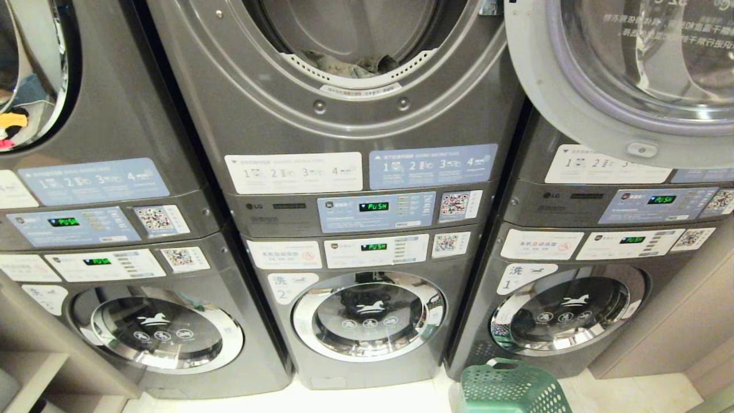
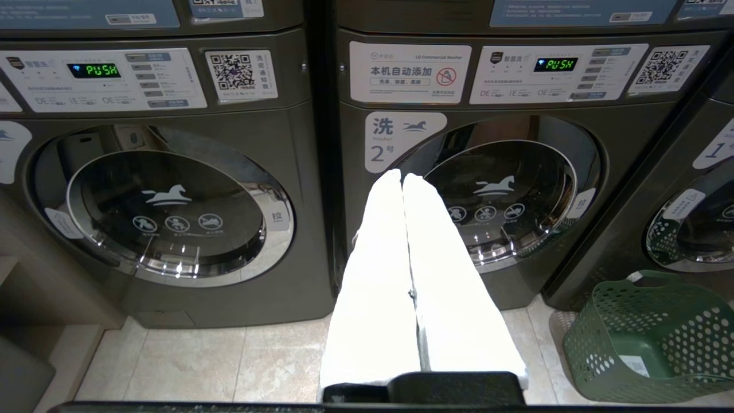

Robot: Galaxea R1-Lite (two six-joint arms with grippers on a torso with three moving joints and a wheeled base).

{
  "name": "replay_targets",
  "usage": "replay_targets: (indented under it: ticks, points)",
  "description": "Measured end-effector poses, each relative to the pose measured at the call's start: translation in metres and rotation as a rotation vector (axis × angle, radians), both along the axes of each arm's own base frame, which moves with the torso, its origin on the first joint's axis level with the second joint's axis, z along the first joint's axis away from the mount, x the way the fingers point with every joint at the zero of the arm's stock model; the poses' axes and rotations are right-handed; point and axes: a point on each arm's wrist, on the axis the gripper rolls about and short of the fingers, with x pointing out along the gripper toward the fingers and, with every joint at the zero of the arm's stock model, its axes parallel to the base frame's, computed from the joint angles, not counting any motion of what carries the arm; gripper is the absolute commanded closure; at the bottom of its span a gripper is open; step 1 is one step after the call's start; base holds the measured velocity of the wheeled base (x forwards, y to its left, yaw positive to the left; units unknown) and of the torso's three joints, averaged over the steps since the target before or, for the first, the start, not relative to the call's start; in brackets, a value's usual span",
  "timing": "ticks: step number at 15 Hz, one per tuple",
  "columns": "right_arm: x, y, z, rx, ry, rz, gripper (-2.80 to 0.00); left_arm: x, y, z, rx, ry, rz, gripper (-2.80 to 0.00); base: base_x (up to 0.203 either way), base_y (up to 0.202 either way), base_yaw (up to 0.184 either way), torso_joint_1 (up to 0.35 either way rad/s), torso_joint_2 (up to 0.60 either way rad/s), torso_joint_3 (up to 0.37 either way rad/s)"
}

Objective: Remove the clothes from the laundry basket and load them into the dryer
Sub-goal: Close the dryer

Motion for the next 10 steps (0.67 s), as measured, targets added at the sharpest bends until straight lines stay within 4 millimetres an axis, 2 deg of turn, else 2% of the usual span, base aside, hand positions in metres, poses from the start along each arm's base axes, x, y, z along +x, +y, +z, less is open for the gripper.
replay_targets:
  ticks: [4, 10]
  points:
    - [0.001, 0.002, -0.003, 0.021, 0.028, 0.075, 0.0, 0.0, 0.0, 0.0, 0.0, 0.0, 0.0, 0.0, 0.0, 0.0, 0.0, 0.0, 0.0, 0.0]
    - [-0.004, 0.016, 0.004, 0.051, 0.049, 0.198, 0.0, 0.0, 0.0, 0.0, 0.0, 0.0, 0.0, 0.0, 0.0, 0.0, 0.0, 0.0, 0.0, 0.0]
